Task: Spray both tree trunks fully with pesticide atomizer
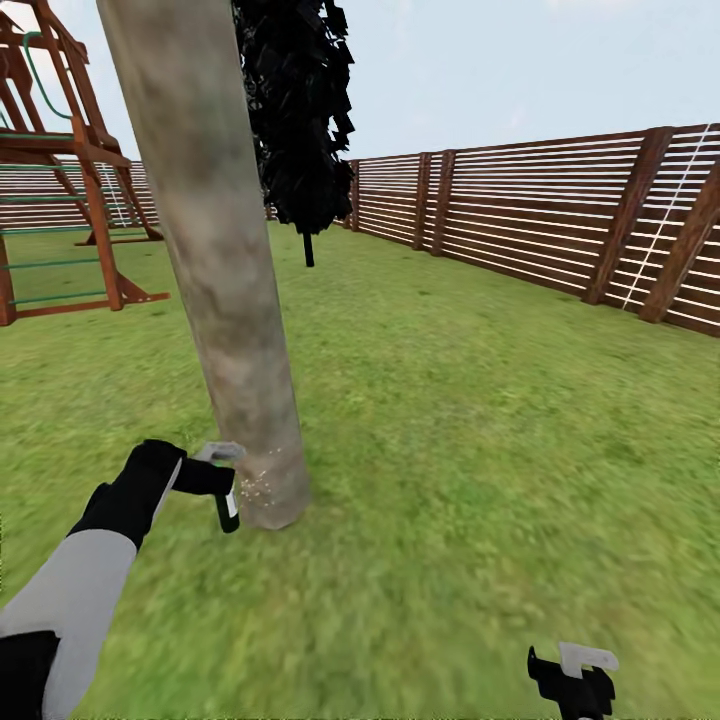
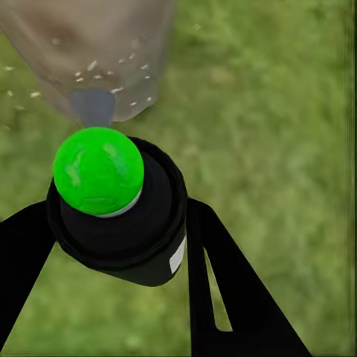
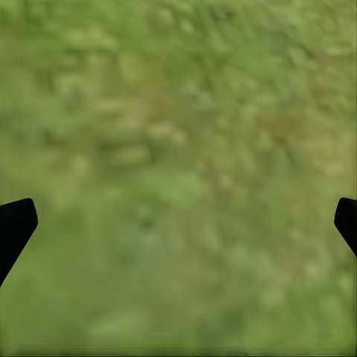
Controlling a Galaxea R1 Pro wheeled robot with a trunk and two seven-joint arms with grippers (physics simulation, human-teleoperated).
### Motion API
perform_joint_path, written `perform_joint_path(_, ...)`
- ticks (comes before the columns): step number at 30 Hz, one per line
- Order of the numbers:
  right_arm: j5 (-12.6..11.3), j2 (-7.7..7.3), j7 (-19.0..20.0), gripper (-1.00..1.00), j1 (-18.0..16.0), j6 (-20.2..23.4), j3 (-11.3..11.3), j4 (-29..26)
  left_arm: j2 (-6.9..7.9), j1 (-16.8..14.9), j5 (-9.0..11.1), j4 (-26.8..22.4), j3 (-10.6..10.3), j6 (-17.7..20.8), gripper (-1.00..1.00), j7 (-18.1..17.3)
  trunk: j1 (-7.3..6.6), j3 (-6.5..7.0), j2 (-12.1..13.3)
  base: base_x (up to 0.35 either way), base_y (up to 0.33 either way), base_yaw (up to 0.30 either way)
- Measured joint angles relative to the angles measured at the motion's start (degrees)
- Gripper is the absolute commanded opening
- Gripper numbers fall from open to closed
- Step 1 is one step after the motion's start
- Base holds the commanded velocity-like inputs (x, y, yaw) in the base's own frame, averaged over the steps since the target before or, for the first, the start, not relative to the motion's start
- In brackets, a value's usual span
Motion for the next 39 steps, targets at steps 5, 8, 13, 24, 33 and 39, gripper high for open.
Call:
perform_joint_path(5, 0.0, 0.00, 0.0, 1.00, 0.0, 0.0, 0.0, 0.0, 0.23, -2.9, 0.1, -2.2, 0.1, 3.1, -1.00, -0.2, -0.01, 0.01, 0.0, -0.008, 0.000, 0.000)
perform_joint_path(8, 0.0, 0.00, 0.0, 1.00, 0.0, 0.0, 0.0, 0.0, 1.41, -4.2, -0.1, -3.5, 0.1, 4.2, -1.00, -1.1, 0.00, 0.00, 0.0, 0.000, 0.000, 0.000)
perform_joint_path(13, 0.0, 0.00, 0.0, 1.00, 0.0, 0.0, 0.0, 0.0, 6.85, -4.0, -0.2, -3.5, -5.1, 3.8, -1.00, -8.7, 0.00, 0.00, 0.0, 0.000, 0.000, 0.000)
perform_joint_path(24, 0.0, 0.00, 0.0, 1.00, 0.0, 0.0, 0.0, 0.0, 12.63, -3.4, -0.5, -2.6, -17.5, -2.7, -1.00, -19.5, 0.00, 0.00, 0.0, 0.023, 0.014, 0.000)
perform_joint_path(33, 0.0, 0.02, 0.1, 1.00, 0.0, 0.0, 0.0, 0.0, 13.74, -3.3, 0.5, -1.7, -17.3, -2.4, -1.00, -19.6, 0.00, 0.00, 0.0, 0.138, 0.112, 0.000)
perform_joint_path(39, 0.0, 0.05, 0.1, 1.00, 0.0, 0.0, 0.0, 0.0, 8.03, 1.5, 0.1, -1.9, -15.7, -3.1, -1.00, -18.9, 0.00, 0.00, 0.0, 0.001, -0.014, 0.000)
